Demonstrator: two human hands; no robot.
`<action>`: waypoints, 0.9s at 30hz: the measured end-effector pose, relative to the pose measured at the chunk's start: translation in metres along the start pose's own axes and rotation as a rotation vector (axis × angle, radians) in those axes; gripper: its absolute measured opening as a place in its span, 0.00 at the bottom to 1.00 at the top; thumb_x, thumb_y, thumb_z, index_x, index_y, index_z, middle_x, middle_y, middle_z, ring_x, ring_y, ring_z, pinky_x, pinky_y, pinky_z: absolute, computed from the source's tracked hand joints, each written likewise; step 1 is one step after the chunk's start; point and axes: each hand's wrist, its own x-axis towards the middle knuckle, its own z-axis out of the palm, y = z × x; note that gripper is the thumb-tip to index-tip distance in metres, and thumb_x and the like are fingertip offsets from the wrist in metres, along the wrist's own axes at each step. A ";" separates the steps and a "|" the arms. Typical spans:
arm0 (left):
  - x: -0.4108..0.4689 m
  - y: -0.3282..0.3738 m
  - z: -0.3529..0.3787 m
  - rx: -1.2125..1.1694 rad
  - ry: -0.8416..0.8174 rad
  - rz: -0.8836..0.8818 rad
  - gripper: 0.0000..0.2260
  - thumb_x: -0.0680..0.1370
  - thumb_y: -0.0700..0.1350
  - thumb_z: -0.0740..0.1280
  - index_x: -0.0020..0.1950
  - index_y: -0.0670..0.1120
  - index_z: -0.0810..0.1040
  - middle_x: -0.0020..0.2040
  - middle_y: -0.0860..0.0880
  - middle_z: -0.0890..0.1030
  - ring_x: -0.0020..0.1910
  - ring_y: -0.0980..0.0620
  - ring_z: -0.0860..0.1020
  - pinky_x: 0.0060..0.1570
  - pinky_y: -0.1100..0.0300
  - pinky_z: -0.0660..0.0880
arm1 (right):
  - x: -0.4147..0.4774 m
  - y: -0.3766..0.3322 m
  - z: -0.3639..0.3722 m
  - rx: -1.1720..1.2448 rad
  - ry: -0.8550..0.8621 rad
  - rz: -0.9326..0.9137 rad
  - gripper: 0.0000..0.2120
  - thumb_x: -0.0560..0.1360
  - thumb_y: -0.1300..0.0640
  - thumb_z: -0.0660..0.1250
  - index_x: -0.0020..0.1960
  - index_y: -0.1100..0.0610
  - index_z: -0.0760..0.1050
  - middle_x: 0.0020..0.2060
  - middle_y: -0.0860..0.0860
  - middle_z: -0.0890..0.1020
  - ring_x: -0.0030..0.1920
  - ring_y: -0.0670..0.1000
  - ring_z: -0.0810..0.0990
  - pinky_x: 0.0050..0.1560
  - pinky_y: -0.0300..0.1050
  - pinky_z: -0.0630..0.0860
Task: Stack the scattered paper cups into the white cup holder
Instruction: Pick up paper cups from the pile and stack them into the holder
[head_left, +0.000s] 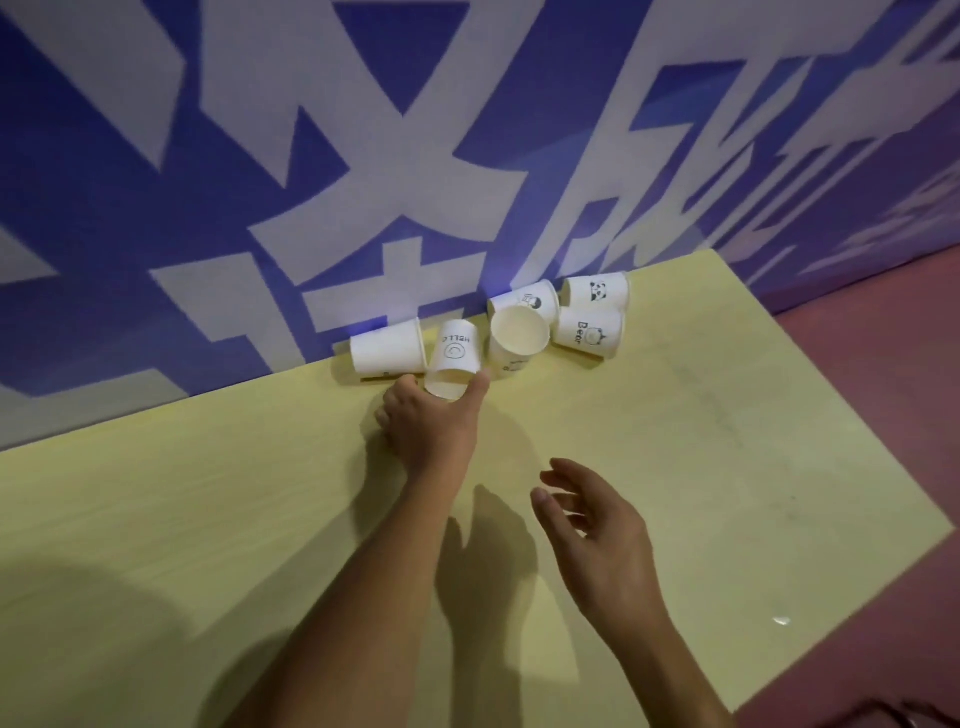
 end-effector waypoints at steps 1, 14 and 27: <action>0.000 0.008 0.007 0.049 0.036 -0.047 0.41 0.70 0.74 0.69 0.70 0.45 0.71 0.69 0.44 0.73 0.69 0.41 0.69 0.66 0.45 0.66 | 0.010 0.003 -0.005 -0.008 0.002 -0.004 0.17 0.79 0.50 0.72 0.68 0.47 0.78 0.55 0.36 0.83 0.51 0.33 0.81 0.47 0.26 0.75; -0.035 -0.013 -0.054 -0.285 0.055 0.095 0.34 0.69 0.53 0.82 0.64 0.57 0.63 0.56 0.49 0.83 0.48 0.46 0.83 0.43 0.52 0.77 | 0.125 -0.017 0.013 0.021 0.098 -0.091 0.39 0.70 0.42 0.80 0.75 0.51 0.69 0.61 0.46 0.79 0.56 0.48 0.80 0.54 0.44 0.78; -0.042 -0.066 -0.153 -0.260 0.089 0.204 0.36 0.71 0.68 0.65 0.79 0.61 0.67 0.68 0.53 0.70 0.62 0.54 0.73 0.54 0.59 0.75 | 0.162 -0.024 0.058 0.061 0.163 -0.182 0.25 0.72 0.42 0.79 0.63 0.41 0.71 0.52 0.31 0.77 0.54 0.41 0.78 0.56 0.42 0.76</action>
